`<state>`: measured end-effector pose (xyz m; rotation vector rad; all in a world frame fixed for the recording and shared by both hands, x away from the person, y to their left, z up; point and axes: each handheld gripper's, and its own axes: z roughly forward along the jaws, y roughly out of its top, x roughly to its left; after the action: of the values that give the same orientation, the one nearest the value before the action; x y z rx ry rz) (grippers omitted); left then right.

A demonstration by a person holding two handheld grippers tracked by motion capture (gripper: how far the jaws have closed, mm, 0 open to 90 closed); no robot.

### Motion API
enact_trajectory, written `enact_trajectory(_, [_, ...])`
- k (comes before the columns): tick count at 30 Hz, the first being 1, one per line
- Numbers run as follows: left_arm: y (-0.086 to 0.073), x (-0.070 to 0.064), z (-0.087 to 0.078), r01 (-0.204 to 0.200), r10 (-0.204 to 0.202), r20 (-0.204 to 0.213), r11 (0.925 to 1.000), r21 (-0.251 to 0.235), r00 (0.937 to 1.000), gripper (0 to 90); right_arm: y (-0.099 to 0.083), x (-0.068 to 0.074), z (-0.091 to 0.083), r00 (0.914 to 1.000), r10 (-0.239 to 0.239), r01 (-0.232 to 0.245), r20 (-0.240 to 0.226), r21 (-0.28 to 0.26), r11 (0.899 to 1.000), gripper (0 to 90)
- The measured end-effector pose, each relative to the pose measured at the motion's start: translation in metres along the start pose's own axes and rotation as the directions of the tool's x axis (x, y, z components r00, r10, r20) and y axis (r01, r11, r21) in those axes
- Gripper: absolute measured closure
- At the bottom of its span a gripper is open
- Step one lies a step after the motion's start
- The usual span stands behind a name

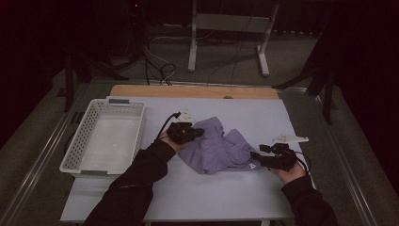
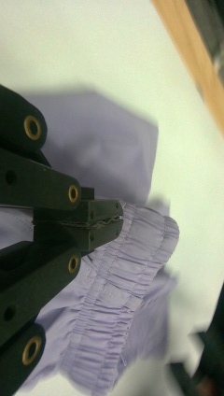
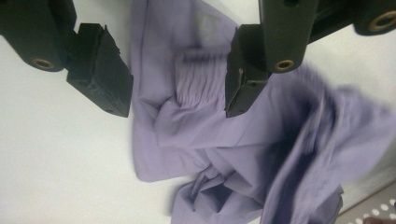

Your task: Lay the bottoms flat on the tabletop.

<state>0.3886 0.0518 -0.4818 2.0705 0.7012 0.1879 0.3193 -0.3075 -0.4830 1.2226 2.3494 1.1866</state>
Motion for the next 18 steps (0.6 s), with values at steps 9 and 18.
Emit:
enact_trajectory(9, [-0.009, 0.032, -0.018, 0.188, -0.186, -0.287, 0.9819, -0.021, 0.9397, 90.0, 0.000, 0.002, 0.008, 0.9999, 0.002, -0.001, -0.013, 0.015, 1.000, 43.1])
enact_trajectory(18, [-0.020, 0.046, -0.021, 0.297, -0.277, -0.397, 0.9549, -0.011, 0.8750, 90.0, 0.003, 0.005, 0.016, 0.9997, -0.004, 0.004, -0.025, 0.016, 1.000, 44.2])
